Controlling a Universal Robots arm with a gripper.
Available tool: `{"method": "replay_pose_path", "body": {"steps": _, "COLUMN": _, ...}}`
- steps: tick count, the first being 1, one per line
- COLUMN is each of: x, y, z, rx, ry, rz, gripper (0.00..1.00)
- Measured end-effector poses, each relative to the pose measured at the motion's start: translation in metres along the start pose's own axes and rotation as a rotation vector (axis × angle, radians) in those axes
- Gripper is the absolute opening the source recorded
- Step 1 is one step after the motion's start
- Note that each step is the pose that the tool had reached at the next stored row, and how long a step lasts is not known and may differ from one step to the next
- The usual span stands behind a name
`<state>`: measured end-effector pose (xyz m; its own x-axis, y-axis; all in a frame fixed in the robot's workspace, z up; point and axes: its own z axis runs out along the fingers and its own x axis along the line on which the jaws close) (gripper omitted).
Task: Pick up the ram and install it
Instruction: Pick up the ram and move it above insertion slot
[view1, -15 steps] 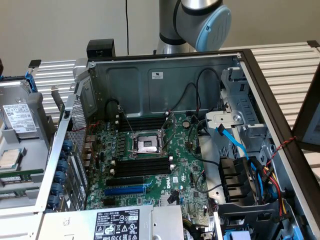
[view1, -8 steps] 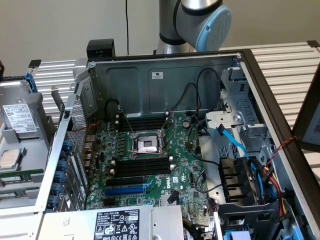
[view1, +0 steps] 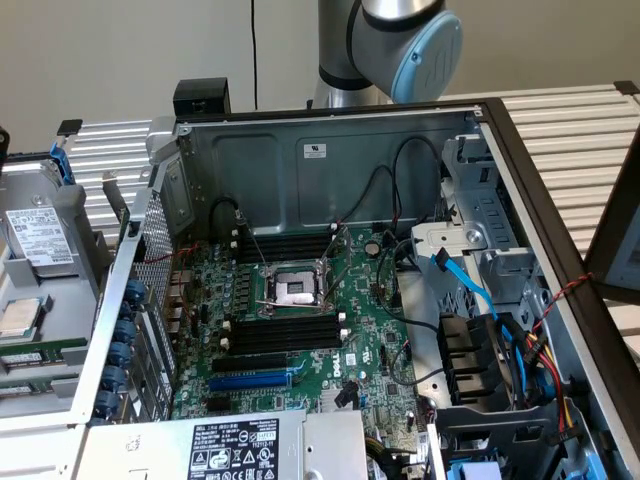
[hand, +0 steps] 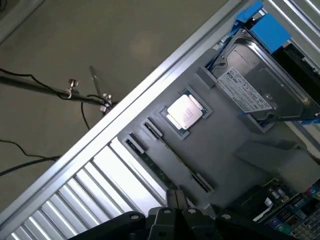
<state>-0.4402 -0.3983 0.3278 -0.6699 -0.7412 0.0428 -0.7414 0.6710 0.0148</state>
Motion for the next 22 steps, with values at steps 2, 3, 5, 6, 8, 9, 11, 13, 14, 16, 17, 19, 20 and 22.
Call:
{"method": "replay_pose_path", "body": {"steps": 2, "x": 0.0, "y": 0.0, "z": 0.0012, "rx": 0.0016, "ry": 0.0005, "rz": -0.038, "gripper": 0.11}}
{"method": "replay_pose_path", "body": {"steps": 3, "x": 0.0, "y": 0.0, "z": 0.0018, "rx": 0.0023, "ry": 0.0007, "rz": -0.056, "gripper": 0.11}}
{"method": "replay_pose_path", "body": {"steps": 5, "x": 0.0, "y": -0.0001, "z": 0.0031, "rx": 0.0038, "ry": 0.0012, "rz": -0.092, "gripper": 0.11}}
{"method": "replay_pose_path", "body": {"steps": 6, "x": 0.0, "y": -0.0001, "z": 0.0036, "rx": 0.0046, "ry": 0.0015, "rz": -0.11, "gripper": 0.11}}
{"method": "replay_pose_path", "body": {"steps": 8, "x": 0.0, "y": -0.0001, "z": 0.0049, "rx": 0.0062, "ry": 0.002, "rz": -0.147, "gripper": 0.11}}
{"method": "replay_pose_path", "body": {"steps": 9, "x": 0.0, "y": -0.0001, "z": 0.0054, "rx": 0.0069, "ry": 0.0023, "rz": -0.164, "gripper": 0.11}}
{"method": "replay_pose_path", "body": {"steps": 11, "x": 0.0, "y": -0.0001, "z": 0.0067, "rx": 0.0085, "ry": 0.0028, "rz": -0.201, "gripper": 0.11}}
{"method": "replay_pose_path", "body": {"steps": 13, "x": 0.0, "y": -0.0001, "z": 0.008, "rx": 0.0101, "ry": 0.0033, "rz": -0.237, "gripper": 0.11}}
{"method": "replay_pose_path", "body": {"steps": 14, "x": 0.0, "y": -0.0001, "z": 0.0089, "rx": 0.0108, "ry": 0.0035, "rz": -0.255, "gripper": 0.11}}
{"method": "replay_pose_path", "body": {"steps": 16, "x": 0.0, "y": -0.0002, "z": 0.0111, "rx": 0.0123, "ry": 0.0041, "rz": -0.291, "gripper": 0.11}}
{"method": "replay_pose_path", "body": {"steps": 17, "x": -0.001, "y": -0.0002, "z": 0.0123, "rx": 0.0131, "ry": 0.0044, "rz": -0.309, "gripper": 0.11}}
{"method": "replay_pose_path", "body": {"steps": 19, "x": -0.001, "y": -0.0002, "z": 0.0147, "rx": 0.0146, "ry": 0.0049, "rz": -0.346, "gripper": 0.11}}
{"method": "replay_pose_path", "body": {"steps": 20, "x": -0.001, "y": -0.0003, "z": 0.016, "rx": 0.0154, "ry": 0.0052, "rz": -0.364, "gripper": 0.11}}
{"method": "replay_pose_path", "body": {"steps": 22, "x": -0.001, "y": -0.0003, "z": 0.0184, "rx": 0.0169, "ry": 0.0057, "rz": -0.401, "gripper": 0.11}}
